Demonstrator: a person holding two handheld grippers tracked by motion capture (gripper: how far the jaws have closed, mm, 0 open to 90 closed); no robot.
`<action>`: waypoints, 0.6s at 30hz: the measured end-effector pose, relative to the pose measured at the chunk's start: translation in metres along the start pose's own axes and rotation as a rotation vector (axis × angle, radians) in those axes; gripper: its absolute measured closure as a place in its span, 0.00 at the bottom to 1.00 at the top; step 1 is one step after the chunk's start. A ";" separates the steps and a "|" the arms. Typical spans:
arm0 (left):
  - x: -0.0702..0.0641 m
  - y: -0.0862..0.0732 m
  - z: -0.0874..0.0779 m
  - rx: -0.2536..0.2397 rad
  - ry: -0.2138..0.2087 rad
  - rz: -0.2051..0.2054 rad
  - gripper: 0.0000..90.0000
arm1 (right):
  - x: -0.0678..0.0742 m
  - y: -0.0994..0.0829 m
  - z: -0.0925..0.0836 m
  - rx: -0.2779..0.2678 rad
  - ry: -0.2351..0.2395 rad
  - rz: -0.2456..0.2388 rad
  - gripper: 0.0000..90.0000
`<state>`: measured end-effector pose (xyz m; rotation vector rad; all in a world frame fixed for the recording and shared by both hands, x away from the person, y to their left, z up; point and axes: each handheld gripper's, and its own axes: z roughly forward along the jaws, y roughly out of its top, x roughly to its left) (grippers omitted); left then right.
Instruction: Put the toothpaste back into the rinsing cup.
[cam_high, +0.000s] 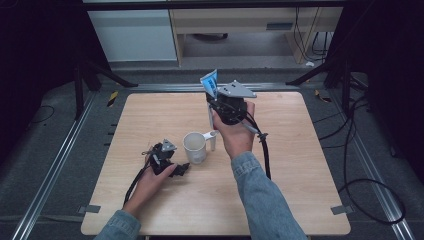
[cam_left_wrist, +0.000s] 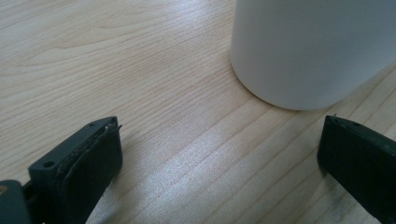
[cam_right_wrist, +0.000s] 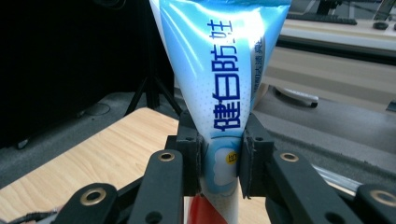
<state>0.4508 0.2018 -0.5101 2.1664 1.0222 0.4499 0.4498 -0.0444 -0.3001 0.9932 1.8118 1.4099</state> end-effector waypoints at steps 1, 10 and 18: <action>0.000 0.000 0.000 0.000 0.000 0.000 0.00 | 0.002 0.000 0.001 -0.006 -0.004 -0.001 0.81; 0.000 0.000 0.000 0.002 0.001 0.005 0.00 | 0.014 0.002 0.010 -0.034 0.018 0.006 0.81; 0.000 0.000 0.000 0.002 0.001 0.005 0.00 | 0.022 0.001 0.016 -0.047 0.033 0.018 0.81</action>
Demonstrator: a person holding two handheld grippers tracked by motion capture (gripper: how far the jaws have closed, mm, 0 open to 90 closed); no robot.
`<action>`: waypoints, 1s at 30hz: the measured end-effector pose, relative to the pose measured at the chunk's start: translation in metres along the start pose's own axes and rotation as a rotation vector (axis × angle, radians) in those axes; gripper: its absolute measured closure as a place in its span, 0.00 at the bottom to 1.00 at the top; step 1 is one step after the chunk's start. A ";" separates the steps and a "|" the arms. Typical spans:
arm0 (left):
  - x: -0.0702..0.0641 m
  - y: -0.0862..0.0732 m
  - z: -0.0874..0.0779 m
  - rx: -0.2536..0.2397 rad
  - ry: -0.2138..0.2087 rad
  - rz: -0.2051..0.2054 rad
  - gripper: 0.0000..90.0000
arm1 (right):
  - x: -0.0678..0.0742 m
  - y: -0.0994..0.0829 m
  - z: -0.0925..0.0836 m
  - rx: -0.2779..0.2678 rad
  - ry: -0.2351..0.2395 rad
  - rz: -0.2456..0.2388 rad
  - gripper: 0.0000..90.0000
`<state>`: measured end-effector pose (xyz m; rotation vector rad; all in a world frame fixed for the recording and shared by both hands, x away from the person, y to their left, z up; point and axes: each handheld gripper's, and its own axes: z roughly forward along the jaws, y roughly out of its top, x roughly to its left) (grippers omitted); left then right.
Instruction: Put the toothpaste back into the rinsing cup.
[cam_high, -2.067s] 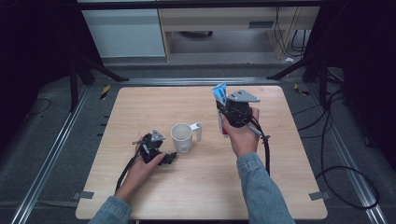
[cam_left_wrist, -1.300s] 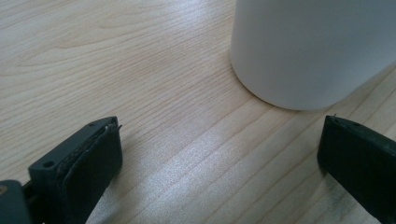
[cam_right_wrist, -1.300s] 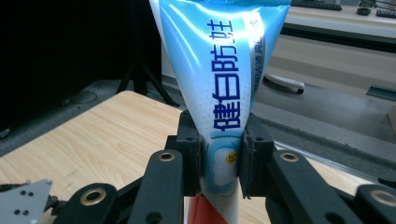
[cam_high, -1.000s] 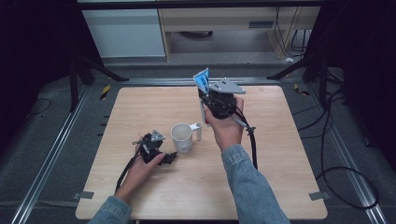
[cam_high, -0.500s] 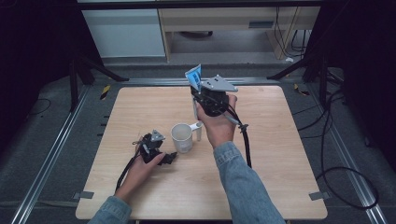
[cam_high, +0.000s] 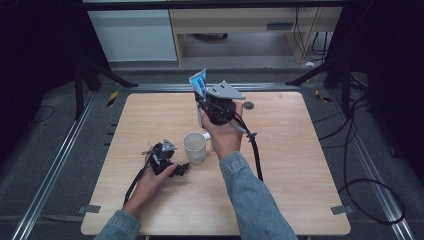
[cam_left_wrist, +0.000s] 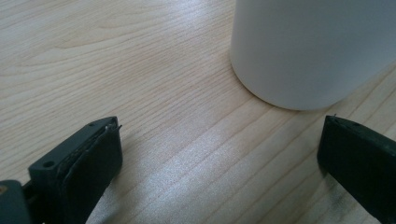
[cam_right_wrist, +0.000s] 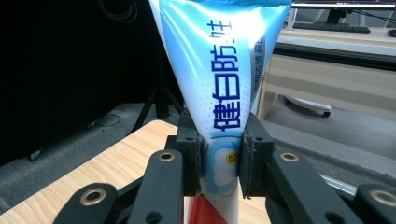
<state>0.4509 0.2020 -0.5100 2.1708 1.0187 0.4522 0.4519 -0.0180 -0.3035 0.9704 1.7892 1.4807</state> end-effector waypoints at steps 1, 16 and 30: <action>0.000 0.000 0.000 0.000 -0.002 -0.003 0.00 | 0.002 0.000 0.001 -0.001 0.005 0.000 0.81; 0.000 0.000 0.000 0.000 -0.002 -0.003 0.00 | 0.012 -0.005 0.005 -0.011 0.032 0.008 0.81; 0.000 0.000 0.000 -0.003 0.001 -0.004 0.00 | 0.023 -0.028 0.011 0.001 0.066 0.043 0.81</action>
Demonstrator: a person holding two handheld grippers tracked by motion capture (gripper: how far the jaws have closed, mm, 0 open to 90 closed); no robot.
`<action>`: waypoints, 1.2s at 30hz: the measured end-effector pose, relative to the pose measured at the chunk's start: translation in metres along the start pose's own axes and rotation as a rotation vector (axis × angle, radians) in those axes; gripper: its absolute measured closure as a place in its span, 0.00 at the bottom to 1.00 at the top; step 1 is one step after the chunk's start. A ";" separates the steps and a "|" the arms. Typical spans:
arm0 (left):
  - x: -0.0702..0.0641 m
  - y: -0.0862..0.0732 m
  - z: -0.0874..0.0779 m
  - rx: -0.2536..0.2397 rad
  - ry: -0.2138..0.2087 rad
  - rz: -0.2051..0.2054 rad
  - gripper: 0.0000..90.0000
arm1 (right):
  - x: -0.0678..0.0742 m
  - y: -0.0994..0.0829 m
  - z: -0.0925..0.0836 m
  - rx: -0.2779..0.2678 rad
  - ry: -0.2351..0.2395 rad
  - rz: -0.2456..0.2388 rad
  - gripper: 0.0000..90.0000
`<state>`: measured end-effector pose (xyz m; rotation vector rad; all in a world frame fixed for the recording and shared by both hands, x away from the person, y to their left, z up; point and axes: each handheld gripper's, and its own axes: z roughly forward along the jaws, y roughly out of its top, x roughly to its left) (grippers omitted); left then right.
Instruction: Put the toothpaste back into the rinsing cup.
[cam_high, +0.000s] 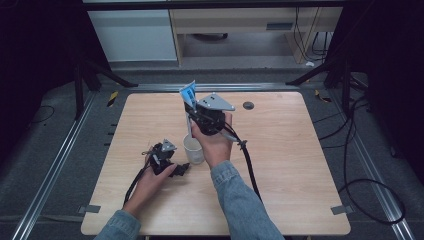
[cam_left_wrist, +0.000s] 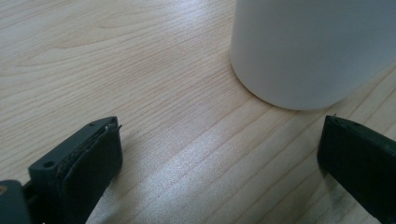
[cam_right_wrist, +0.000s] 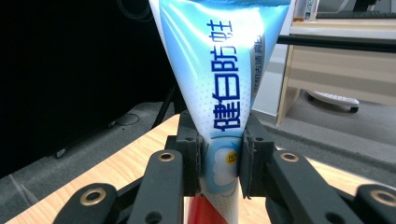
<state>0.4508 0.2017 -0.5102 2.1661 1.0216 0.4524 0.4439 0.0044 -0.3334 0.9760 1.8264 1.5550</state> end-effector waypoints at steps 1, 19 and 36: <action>0.000 0.000 0.000 0.000 0.000 0.000 0.00 | 0.000 -0.002 0.000 0.002 0.000 0.005 0.81; 0.000 0.000 0.000 -0.002 0.000 0.001 0.00 | -0.001 -0.042 0.010 0.045 0.002 0.059 0.81; 0.000 0.000 0.000 -0.002 -0.001 0.000 0.00 | -0.005 -0.057 0.013 0.066 -0.012 0.074 0.81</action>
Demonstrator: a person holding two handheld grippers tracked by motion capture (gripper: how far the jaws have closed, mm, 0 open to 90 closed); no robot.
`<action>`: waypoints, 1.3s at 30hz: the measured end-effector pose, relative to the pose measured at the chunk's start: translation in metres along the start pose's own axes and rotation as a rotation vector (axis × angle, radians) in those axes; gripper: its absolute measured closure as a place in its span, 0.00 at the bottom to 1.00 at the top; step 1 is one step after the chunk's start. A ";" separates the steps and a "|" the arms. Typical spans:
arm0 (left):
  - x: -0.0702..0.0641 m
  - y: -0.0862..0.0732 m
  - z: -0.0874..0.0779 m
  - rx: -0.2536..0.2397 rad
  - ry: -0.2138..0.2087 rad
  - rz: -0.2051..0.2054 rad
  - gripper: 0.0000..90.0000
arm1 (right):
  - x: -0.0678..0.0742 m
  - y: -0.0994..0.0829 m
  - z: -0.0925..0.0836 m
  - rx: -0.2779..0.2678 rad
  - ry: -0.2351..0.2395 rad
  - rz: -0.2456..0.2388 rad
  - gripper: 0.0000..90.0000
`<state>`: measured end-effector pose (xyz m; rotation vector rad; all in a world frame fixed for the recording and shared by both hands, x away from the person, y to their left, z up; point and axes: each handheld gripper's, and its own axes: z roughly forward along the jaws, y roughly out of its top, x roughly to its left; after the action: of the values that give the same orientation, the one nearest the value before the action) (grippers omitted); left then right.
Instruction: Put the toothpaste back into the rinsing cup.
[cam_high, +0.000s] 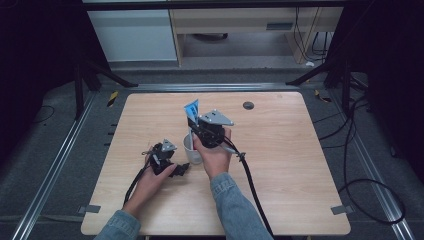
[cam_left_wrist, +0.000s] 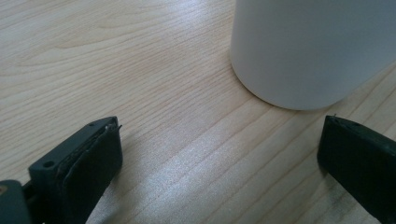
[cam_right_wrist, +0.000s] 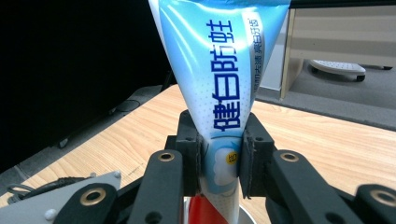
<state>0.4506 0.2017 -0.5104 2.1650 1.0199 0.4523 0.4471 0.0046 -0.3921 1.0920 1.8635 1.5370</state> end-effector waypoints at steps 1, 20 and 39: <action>0.000 0.000 0.000 0.000 0.000 0.000 0.00 | 0.000 -0.002 0.001 0.001 -0.001 0.003 0.81; 0.000 0.000 0.000 0.000 -0.001 0.001 0.00 | -0.004 -0.021 0.009 0.029 -0.006 0.012 0.81; 0.000 0.000 0.000 -0.002 0.000 -0.001 0.00 | -0.003 -0.030 0.011 0.035 -0.003 0.024 0.81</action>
<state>0.4507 0.2017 -0.5105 2.1629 1.0206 0.4530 0.4494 0.0077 -0.4240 1.1354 1.8881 1.5212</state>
